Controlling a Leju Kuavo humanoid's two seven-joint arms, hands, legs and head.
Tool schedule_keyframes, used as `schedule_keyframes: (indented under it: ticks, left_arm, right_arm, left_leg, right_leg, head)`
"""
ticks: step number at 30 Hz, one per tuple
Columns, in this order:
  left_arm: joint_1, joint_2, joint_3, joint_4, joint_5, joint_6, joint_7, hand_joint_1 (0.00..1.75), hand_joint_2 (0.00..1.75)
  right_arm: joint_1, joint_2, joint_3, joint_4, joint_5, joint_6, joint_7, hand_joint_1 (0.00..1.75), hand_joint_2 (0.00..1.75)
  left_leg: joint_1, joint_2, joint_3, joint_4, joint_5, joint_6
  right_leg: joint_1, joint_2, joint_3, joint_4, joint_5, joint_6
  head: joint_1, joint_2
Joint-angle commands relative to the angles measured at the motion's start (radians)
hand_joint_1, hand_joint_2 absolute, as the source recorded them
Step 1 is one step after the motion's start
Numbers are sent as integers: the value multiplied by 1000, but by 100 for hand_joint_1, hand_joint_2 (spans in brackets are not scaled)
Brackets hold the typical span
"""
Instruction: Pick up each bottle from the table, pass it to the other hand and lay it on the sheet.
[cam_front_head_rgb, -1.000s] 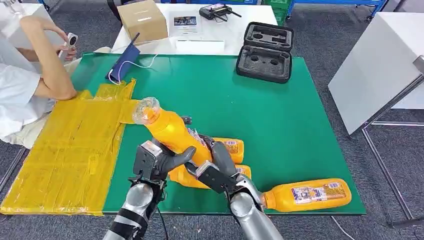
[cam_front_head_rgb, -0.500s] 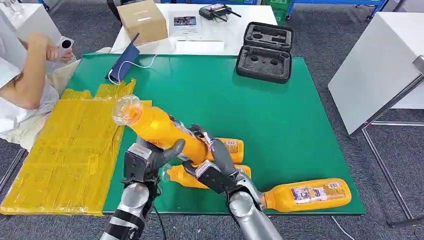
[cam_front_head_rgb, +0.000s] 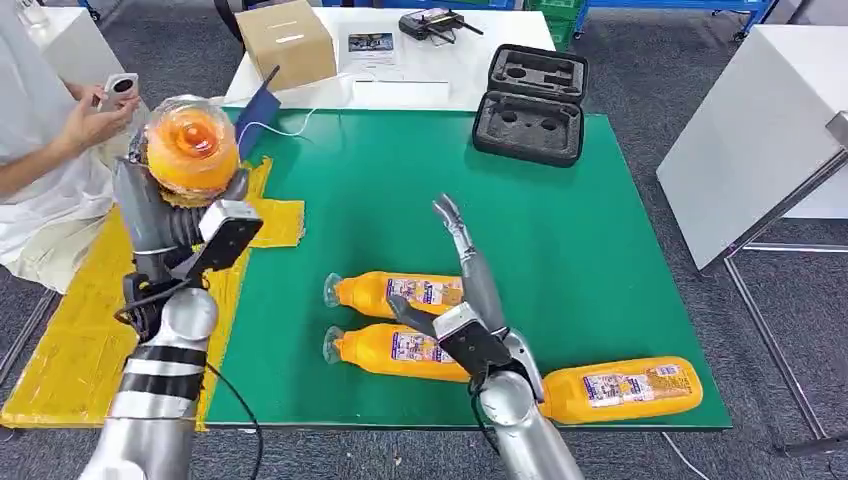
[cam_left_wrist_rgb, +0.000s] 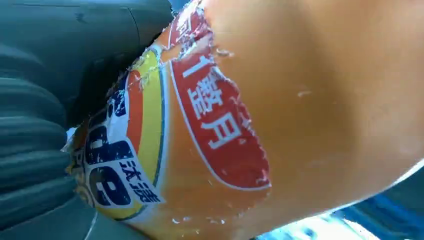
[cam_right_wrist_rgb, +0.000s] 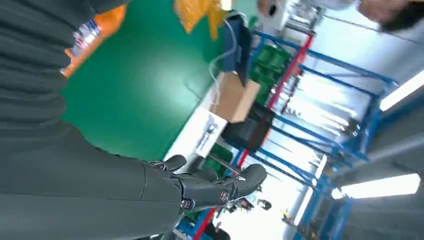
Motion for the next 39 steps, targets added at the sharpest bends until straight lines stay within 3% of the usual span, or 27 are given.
schedule_keyframes:
  ticks: [1, 3, 4, 16, 17, 19, 21, 22, 25, 27, 32, 39]
  left_arm:
    - [-105, 135, 110, 342, -375, 10, 105, 175, 175]
    - [-92, 158, 120, 380, -400, 10, 116, 175, 175]
    - [-96, 211, 22, 411, -345, 10, 188, 175, 175]
    - [-109, 212, 67, 490, -418, 10, 197, 175, 175]
    - [-126, 265, -18, 568, -418, 10, 275, 175, 175]
    - [-156, 298, -65, 637, -397, 10, 302, 175, 175]
    - [-168, 286, -46, 753, -418, 10, 302, 175, 175]
    - [-215, 262, 6, 906, -318, 0, 217, 175, 175]
    - [-224, 259, -7, 987, -376, -16, 261, 175, 175]
    - [-218, 263, -48, 1002, -418, -24, 304, 175, 175]
    - [-198, 265, -287, 1038, -418, -47, 430, 175, 175]
    - [-186, 252, -340, 1071, -416, -101, 470, 175, 175]
  right_arm:
    - [-39, -81, 8, -47, -98, -5, -3, 0, 175]
    - [-46, -94, 11, -50, -108, -10, -4, 0, 175]
    - [-42, -81, -17, -50, -102, 17, -22, 0, 175]
    - [-39, -104, 11, -70, -117, -8, -12, 0, 175]
    - [-47, -113, 24, -69, -127, -14, -11, 0, 175]
    - [-52, -117, 30, -70, -133, -20, -12, 0, 175]
    - [-51, -120, 40, -63, -133, -19, -12, 0, 175]
    - [-49, -120, 43, -59, -135, -18, -15, 0, 175]
    - [-55, -117, 63, -35, -132, -2, -21, 0, 175]
    - [-63, -113, 75, -17, -128, 2, -24, 0, 175]
    - [-87, -104, 106, 19, -126, 11, -28, 0, 175]
    - [-102, -106, 126, 35, -130, 14, -27, 0, 175]
  left_leg:
    - [0, 4, 6, -2, -2, -2]
    - [1, 4, 4, -1, -2, -2]
    - [1, 0, 1, 0, 0, -1]
    - [1, 2, 3, 0, -2, -2]
    - [1, 2, 1, 1, -2, -2]
    - [0, 1, 1, 0, -1, -2]
    - [1, 2, 0, 0, -1, -2]
    - [1, 3, 2, 0, -2, -3]
    - [2, 0, 4, -1, -1, -3]
    - [1, 1, 3, -1, -1, -3]
    - [1, 2, 0, -1, 0, -2]
    - [1, 2, 2, -1, 0, -3]
  right_leg:
    - [0, 5, 5, -2, -1, -2]
    - [1, 3, 4, -1, -1, -2]
    - [1, -1, 2, 0, -1, -2]
    - [1, 2, 3, 0, -2, -2]
    - [1, 2, 1, 0, -1, -2]
    - [0, 2, 1, 0, -1, -2]
    - [1, 2, 0, 0, 0, -2]
    - [1, 3, 1, 0, -1, -3]
    - [1, 0, 3, -1, -2, -3]
    - [1, 2, 2, -1, -1, -2]
    - [0, 1, -1, 0, -1, -1]
    - [1, 3, 1, -1, 0, -2]
  head:
    - [0, 0]
    - [0, 0]
    - [0, 0]
    - [0, 0]
    - [0, 0]
    - [0, 0]
    - [0, 0]
    - [0, 0]
    - [0, 0]
    - [0, 0]
    - [0, 0]
    - [0, 0]
